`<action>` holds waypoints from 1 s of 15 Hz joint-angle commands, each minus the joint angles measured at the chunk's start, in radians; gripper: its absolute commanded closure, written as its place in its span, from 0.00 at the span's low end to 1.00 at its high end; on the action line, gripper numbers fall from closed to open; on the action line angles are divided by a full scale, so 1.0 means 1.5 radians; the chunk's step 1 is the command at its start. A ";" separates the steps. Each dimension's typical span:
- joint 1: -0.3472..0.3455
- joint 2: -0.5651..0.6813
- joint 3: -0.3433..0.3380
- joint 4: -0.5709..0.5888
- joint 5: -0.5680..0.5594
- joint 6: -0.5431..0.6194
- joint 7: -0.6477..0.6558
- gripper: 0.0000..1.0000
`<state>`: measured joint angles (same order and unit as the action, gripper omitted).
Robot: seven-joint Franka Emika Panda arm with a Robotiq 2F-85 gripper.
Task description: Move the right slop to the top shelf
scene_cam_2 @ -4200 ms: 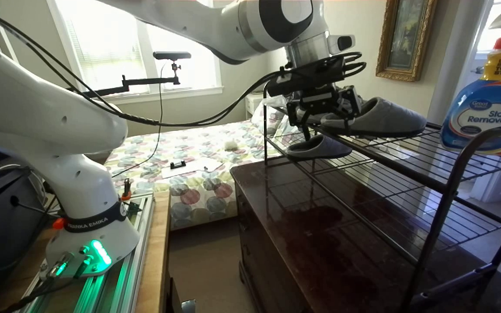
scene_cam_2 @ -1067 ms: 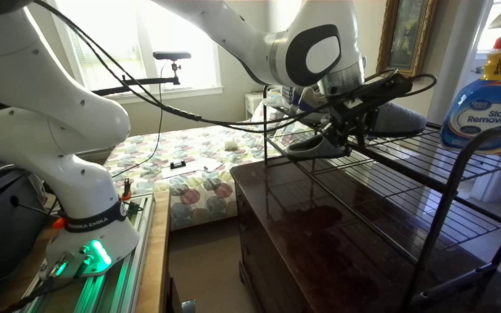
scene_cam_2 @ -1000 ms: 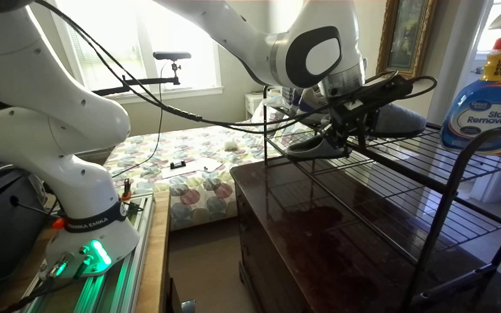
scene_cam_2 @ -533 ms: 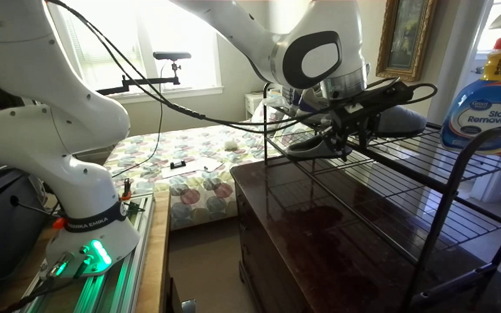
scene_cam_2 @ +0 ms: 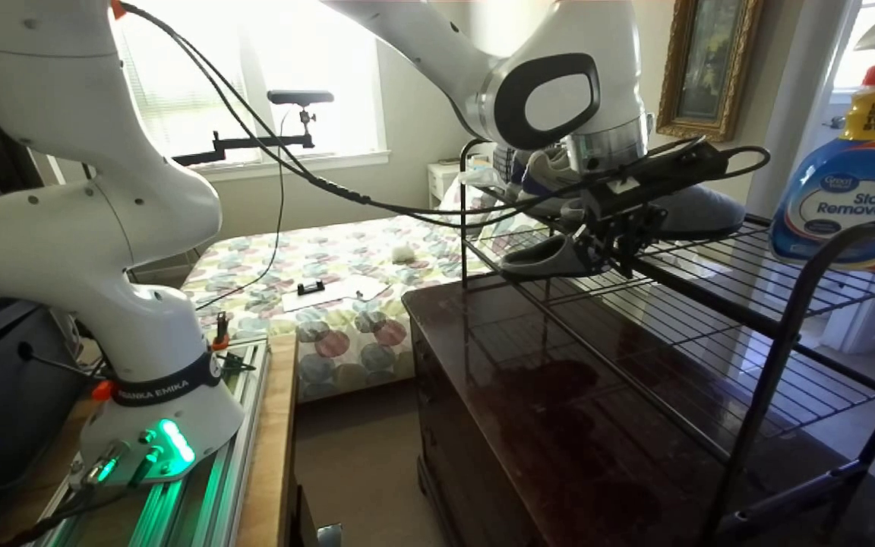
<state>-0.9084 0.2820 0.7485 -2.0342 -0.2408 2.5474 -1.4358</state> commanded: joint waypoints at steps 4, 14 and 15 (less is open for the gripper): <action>0.258 -0.042 -0.258 0.068 0.077 -0.071 -0.068 0.99; 0.456 -0.028 -0.451 0.110 0.079 -0.132 -0.068 0.99; 0.463 -0.029 -0.456 0.109 0.078 -0.137 -0.067 0.99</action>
<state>-0.2593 0.2469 0.1042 -1.9298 -0.1538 2.3832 -1.5049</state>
